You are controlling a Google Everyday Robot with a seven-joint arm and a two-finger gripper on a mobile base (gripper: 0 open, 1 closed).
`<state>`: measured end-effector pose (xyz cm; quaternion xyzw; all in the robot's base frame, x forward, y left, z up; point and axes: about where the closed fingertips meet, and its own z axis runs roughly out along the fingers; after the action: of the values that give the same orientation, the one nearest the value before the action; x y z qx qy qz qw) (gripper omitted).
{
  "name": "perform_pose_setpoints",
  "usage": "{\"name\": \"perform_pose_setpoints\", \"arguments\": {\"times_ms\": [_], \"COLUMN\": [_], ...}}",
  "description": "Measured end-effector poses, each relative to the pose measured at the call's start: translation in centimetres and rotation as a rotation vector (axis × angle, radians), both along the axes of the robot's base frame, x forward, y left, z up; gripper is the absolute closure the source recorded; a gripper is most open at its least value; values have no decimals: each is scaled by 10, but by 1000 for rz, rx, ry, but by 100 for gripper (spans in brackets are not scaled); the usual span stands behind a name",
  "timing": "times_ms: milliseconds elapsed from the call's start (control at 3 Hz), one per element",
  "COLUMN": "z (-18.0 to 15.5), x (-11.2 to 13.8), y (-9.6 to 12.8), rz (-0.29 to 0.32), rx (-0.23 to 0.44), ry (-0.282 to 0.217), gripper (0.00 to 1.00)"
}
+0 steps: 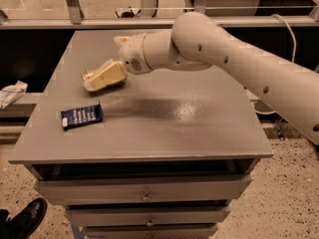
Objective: Knock orange can over
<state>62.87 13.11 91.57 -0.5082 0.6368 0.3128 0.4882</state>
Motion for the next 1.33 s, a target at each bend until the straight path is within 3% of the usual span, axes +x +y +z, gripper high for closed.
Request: {"name": "perform_pose_setpoints", "arguments": {"times_ms": [333,1000,1333], "z": [-9,-48,-42], "x": [-3,-28,-22], "y": [-3,15,20], "rz": [5,88,107], "rx": [-21,-78,-84], "ry": [10,70,40], "gripper": [0,0,0]}}
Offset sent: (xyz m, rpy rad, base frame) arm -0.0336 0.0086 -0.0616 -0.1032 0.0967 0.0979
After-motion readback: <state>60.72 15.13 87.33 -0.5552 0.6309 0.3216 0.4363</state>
